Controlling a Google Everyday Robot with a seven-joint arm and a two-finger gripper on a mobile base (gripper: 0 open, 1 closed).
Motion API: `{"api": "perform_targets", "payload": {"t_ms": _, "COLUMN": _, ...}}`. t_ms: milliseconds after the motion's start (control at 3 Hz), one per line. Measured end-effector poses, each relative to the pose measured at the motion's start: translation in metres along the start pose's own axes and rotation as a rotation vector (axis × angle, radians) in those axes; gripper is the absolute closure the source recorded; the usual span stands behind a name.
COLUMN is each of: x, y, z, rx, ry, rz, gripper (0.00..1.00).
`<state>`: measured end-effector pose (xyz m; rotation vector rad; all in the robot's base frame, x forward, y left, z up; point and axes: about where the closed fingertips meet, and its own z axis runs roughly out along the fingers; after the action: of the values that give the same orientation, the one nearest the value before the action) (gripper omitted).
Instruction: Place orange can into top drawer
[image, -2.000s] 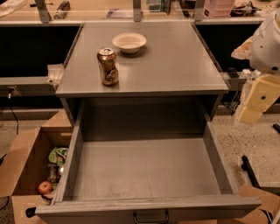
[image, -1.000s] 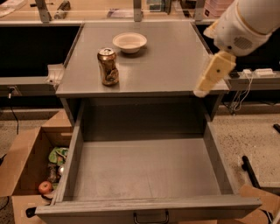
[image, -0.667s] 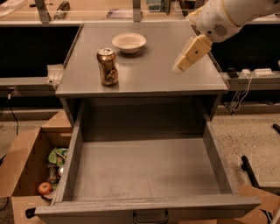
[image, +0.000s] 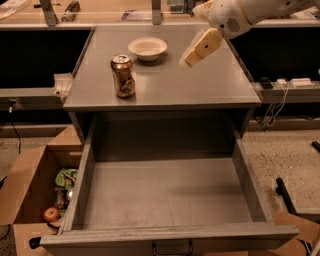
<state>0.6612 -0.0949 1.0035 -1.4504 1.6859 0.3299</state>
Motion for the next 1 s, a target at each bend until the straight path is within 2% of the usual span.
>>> {"api": "perform_targets", "payload": {"t_ms": 333, "x": -0.010, "y": 0.000, "z": 0.030, "rx": -0.035, "ry": -0.046, "rz": 0.017, "gripper": 0.00}}
{"api": "perform_targets", "payload": {"t_ms": 667, "x": -0.029, "y": 0.002, "z": 0.069, "rx": -0.092, "ry": -0.125, "rz": 0.052, "gripper": 0.00}}
{"api": "perform_targets", "payload": {"t_ms": 1000, "x": -0.029, "y": 0.006, "z": 0.117, "rx": -0.164, "ry": -0.153, "rz": 0.079, "gripper": 0.00}}
